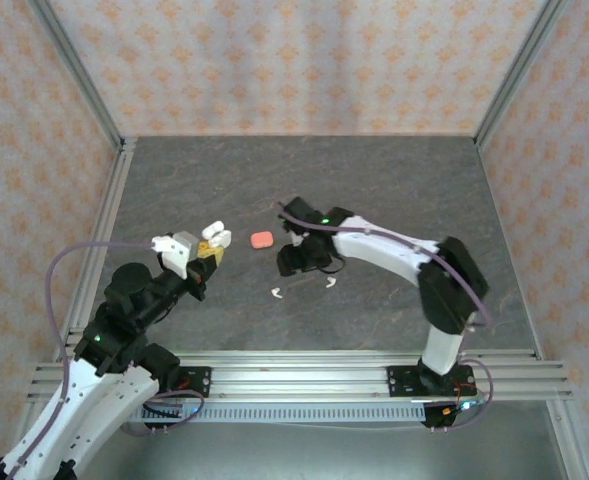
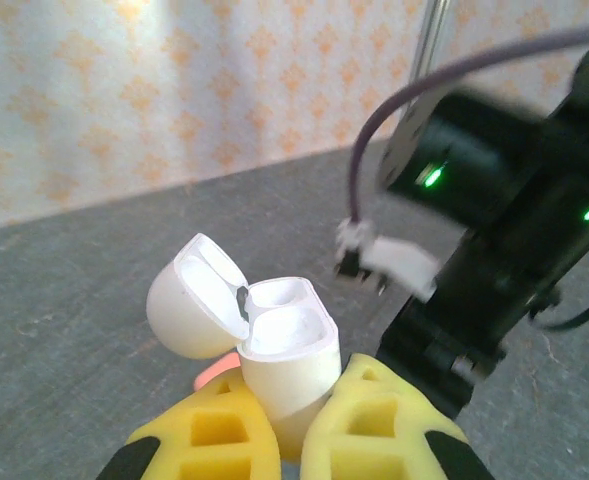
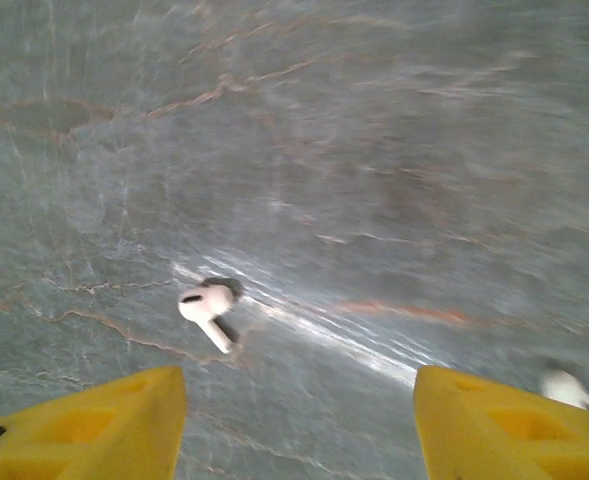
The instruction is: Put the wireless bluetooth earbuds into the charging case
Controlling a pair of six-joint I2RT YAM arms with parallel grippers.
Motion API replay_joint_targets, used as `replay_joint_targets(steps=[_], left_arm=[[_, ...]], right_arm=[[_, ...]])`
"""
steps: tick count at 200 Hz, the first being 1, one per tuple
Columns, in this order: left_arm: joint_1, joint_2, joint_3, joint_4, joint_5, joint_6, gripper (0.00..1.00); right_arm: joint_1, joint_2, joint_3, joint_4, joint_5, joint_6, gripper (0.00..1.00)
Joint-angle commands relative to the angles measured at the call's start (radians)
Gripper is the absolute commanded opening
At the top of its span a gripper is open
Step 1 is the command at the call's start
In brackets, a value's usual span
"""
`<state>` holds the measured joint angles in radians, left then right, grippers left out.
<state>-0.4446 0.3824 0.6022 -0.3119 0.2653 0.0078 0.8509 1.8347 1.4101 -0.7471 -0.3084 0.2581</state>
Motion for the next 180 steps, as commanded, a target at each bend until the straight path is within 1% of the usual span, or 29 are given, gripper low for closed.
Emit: replay_joint_targets(steps=[1,30,61,114,180], left_arm=[[0.004,-0.044,-0.016,-0.031,-0.069,-0.005,0.00],[0.004,-0.072,-0.012,-0.064,-0.081,0.000,0.00],[0.006,-0.088,-0.010,-0.075,-0.080,0.000,0.00],[0.004,-0.087,-0.019,-0.064,-0.081,-0.001,0.00],[0.004,-0.072,-0.025,-0.055,-0.074,-0.008,0.00]], right_arm=[[0.053,0.096,0.125,-0.152,0.045,-0.027,0.60],[0.096,0.227,0.267,-0.251,0.057,-0.083,0.59],[0.100,0.322,0.367,-0.324,0.060,-0.130,0.58],[0.107,0.388,0.414,-0.369,0.039,-0.178,0.60],[0.115,0.443,0.469,-0.381,0.019,-0.207,0.58]])
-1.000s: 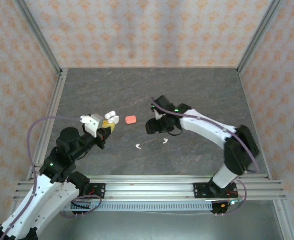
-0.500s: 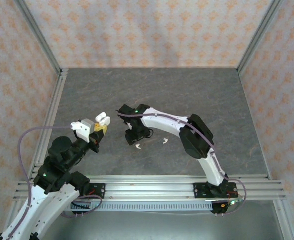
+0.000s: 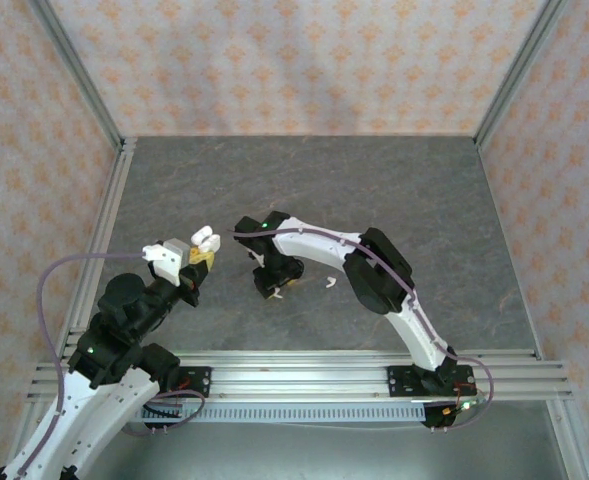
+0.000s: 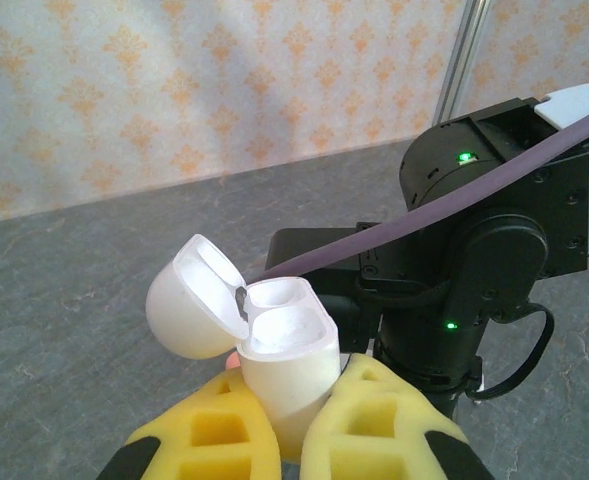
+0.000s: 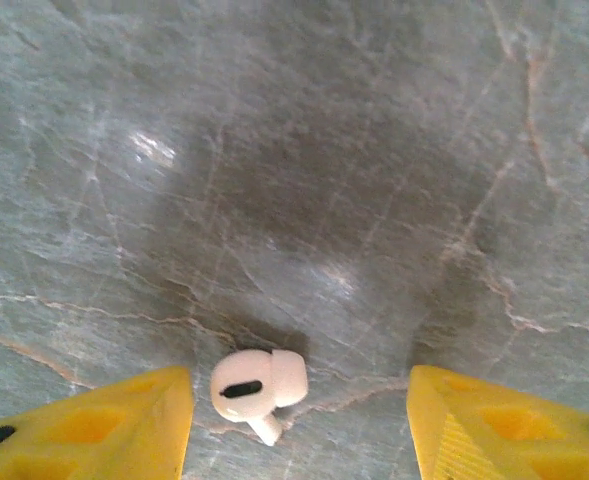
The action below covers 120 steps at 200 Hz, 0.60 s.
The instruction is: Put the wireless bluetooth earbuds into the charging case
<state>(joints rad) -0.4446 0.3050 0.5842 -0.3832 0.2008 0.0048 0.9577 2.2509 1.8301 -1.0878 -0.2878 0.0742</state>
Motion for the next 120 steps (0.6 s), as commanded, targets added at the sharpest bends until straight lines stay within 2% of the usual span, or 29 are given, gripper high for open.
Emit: replay_joint_targets(steps=[1,42,120], left_arm=[[0.004,0.006,-0.007,0.017,-0.008,-0.005,0.00],[0.005,0.004,-0.005,0.009,-0.010,-0.006,0.00],[0.005,0.013,-0.009,0.021,-0.011,-0.011,0.00]], right_arm=[[0.009,0.028,0.050,-0.042,-0.002,-0.024,0.58],[0.012,0.057,0.082,-0.073,-0.011,-0.030,0.53],[0.021,0.043,0.034,-0.081,0.000,-0.019,0.43]])
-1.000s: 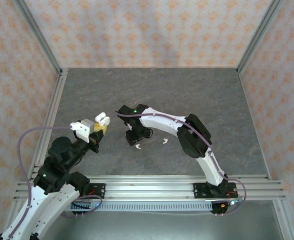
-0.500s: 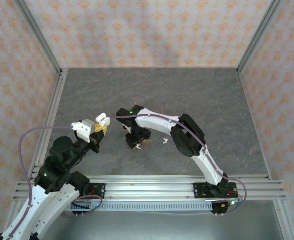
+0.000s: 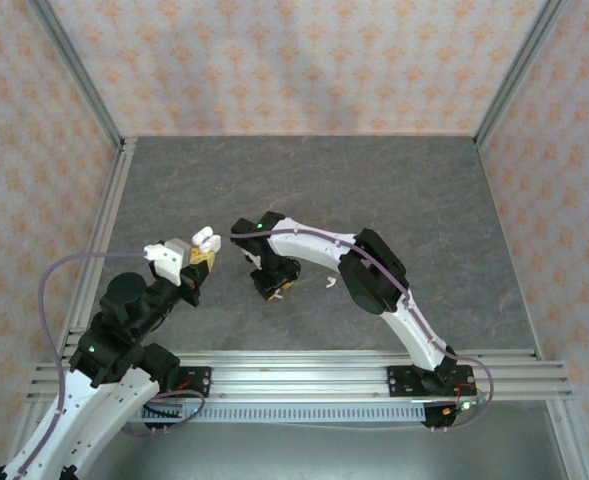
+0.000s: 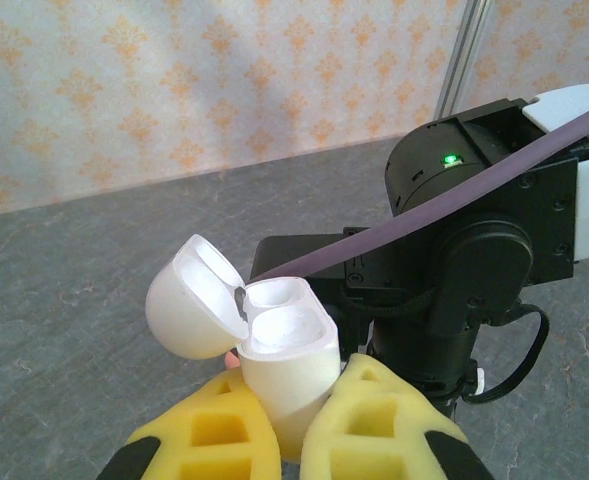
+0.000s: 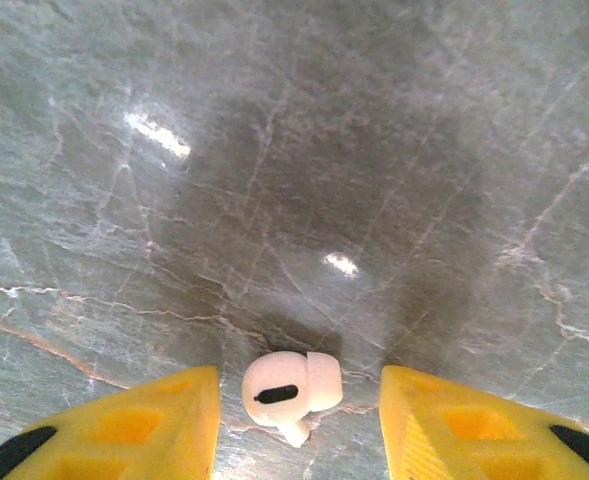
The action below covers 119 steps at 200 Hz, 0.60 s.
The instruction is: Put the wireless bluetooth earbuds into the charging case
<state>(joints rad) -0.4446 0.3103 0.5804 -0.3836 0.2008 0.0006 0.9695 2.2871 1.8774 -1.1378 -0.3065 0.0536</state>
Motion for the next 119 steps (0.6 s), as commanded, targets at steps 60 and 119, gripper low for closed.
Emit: replay_joint_targets(steps=[60,119], left_arm=[[0.005,0.008,-0.007,0.017,0.009,-0.009,0.00],[0.005,0.024,-0.040,0.097,0.097,-0.001,0.00]], right_arm=[[0.006,0.004,0.004,-0.004,0.010,0.039,0.33],[-0.067,-0.156,-0.156,0.167,-0.057,0.192,0.27]])
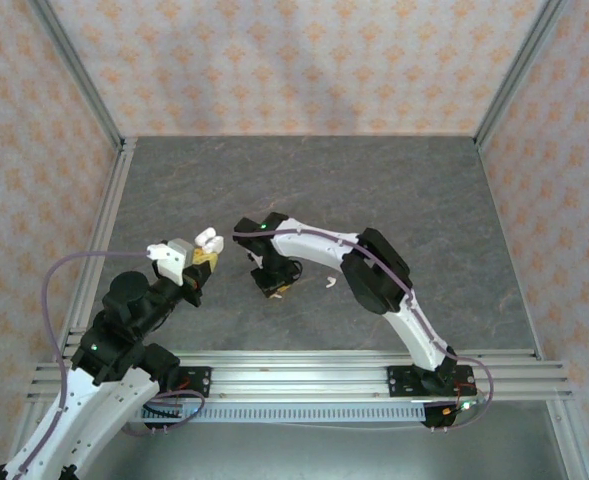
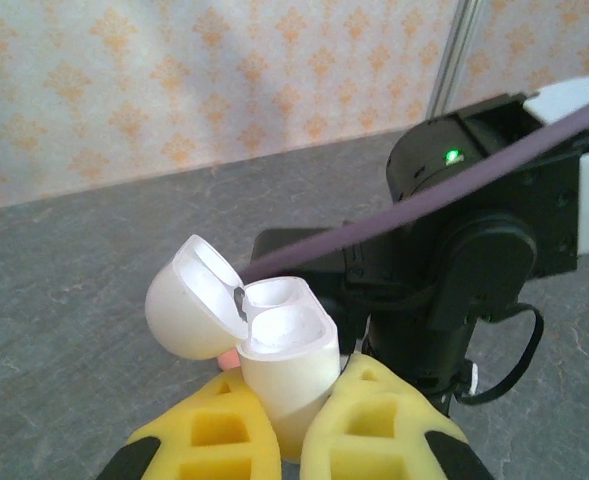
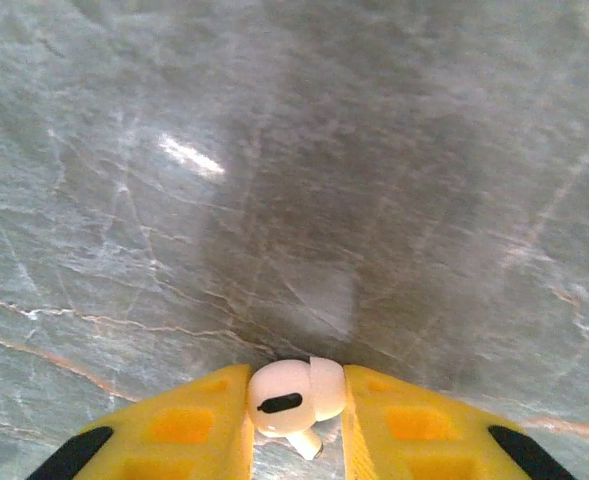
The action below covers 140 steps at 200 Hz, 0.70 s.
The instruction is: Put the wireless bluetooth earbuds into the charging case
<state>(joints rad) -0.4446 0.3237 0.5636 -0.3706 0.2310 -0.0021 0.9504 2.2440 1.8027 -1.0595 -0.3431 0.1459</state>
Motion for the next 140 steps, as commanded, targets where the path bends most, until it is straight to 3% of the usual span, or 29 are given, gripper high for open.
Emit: replay_joint_targets(steps=[1,32,98,140], left_arm=[[0.005,0.011,-0.024,0.088,0.071,0.002,0.00],[0.004,0.021,-0.065,0.213,0.172,0.032,0.00],[0.000,0.166,-0.089,0.435,0.243,0.012,0.00],[-0.054,0.285,-0.078,0.620,0.184,0.082,0.00]], right_arm=[[-0.050,-0.117,-0.086,0.094,-0.021,0.103,0.27],[-0.095,-0.276,-0.218,0.235,-0.011,0.196,0.27],[-0.128,-0.603,-0.382,0.471,0.064,0.341,0.27],[-0.128,-0.809,-0.474,0.638,0.142,0.395,0.28]])
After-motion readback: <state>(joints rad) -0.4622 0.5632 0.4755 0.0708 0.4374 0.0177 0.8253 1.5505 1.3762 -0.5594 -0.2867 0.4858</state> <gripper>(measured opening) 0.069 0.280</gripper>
